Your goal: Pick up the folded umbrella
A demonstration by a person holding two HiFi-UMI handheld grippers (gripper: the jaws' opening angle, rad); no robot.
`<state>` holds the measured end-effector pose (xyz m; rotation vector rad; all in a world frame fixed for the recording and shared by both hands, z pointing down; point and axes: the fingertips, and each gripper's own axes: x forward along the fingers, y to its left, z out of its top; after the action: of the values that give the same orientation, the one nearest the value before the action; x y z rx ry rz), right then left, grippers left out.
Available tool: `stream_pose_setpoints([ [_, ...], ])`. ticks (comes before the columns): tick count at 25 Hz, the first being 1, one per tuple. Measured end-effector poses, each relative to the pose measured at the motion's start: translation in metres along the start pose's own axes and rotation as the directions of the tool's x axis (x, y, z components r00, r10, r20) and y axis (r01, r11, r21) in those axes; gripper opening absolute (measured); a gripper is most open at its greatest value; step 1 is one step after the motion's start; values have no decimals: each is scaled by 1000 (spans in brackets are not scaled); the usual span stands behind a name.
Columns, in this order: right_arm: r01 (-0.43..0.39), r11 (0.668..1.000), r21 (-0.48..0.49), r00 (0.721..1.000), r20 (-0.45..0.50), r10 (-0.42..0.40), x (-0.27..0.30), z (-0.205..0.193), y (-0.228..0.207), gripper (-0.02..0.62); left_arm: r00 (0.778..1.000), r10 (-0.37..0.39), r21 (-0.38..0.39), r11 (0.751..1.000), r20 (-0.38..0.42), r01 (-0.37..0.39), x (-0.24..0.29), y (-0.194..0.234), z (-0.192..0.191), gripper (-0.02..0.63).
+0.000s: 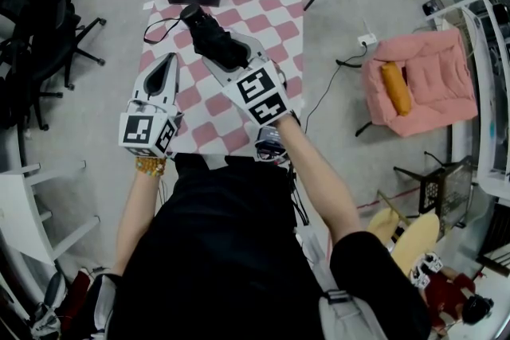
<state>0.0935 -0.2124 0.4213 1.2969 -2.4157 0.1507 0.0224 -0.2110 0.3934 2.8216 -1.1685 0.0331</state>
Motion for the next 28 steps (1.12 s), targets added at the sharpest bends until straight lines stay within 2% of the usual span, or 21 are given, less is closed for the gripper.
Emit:
stream_pose_setpoints([
  [10,31,1000,2,984,176,-30,-29,44,-4,213,1000,-8,-2,1000,12,8,3,-9,7,14],
  [16,66,997,-43,941,335,-48,-52,65,-5,212,999,-17,8,1000,37,17,-2,-18,17,14],
  [22,25,999,-36,922,388,-9,-65,71,2,213,998,-25,20,1000,57,24,-2,-29,24,14],
  [28,-30,1000,1,889,456,26,-83,74,2,213,997,-31,29,999,66,30,1,-42,29,14],
])
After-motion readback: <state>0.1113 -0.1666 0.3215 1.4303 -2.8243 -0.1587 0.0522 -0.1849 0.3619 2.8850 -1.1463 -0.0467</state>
